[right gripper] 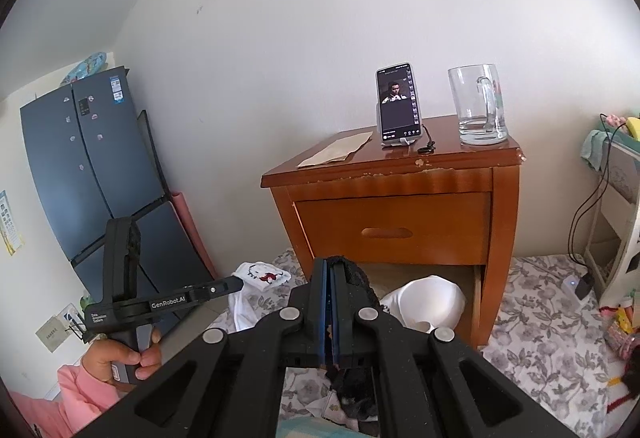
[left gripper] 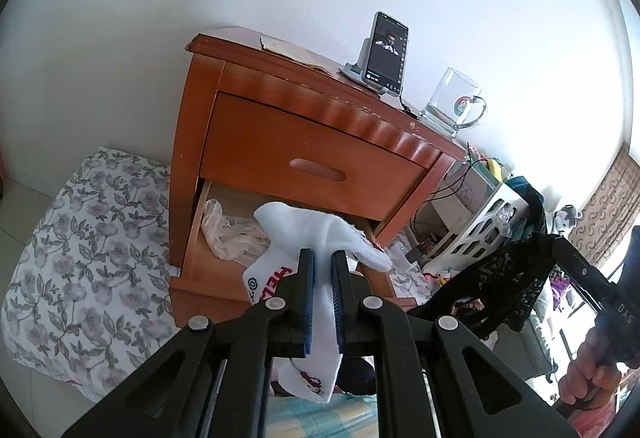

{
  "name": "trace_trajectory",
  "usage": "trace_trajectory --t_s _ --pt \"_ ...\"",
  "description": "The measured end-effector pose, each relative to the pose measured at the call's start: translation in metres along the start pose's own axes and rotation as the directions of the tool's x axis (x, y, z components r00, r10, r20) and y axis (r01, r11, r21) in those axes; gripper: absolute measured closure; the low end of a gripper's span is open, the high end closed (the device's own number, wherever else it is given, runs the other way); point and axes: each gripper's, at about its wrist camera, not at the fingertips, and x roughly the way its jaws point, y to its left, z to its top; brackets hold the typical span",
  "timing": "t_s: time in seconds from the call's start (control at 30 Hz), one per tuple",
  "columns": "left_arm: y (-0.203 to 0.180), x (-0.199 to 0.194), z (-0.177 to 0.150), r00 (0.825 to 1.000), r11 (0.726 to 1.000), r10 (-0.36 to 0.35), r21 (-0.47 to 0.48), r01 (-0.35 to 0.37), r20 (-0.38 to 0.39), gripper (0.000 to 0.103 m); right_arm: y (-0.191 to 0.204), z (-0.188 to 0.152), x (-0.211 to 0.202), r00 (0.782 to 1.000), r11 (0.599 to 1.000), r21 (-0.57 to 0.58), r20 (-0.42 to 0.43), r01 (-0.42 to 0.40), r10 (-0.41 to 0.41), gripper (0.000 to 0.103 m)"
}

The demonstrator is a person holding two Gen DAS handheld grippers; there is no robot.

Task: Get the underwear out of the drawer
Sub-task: 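Carry the white sock and black lace item toward the bedspread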

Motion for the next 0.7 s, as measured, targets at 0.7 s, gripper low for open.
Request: trace_trajectory --t_s 0.7 --pt "0.004 0.017 -0.027 0.996 1.000 -0.010 -0.019 0.008 -0.083 0.094 -0.018 -0.040 0.012 0.995 0.998 0.061 -0.098 0.025 -0.019 0.101"
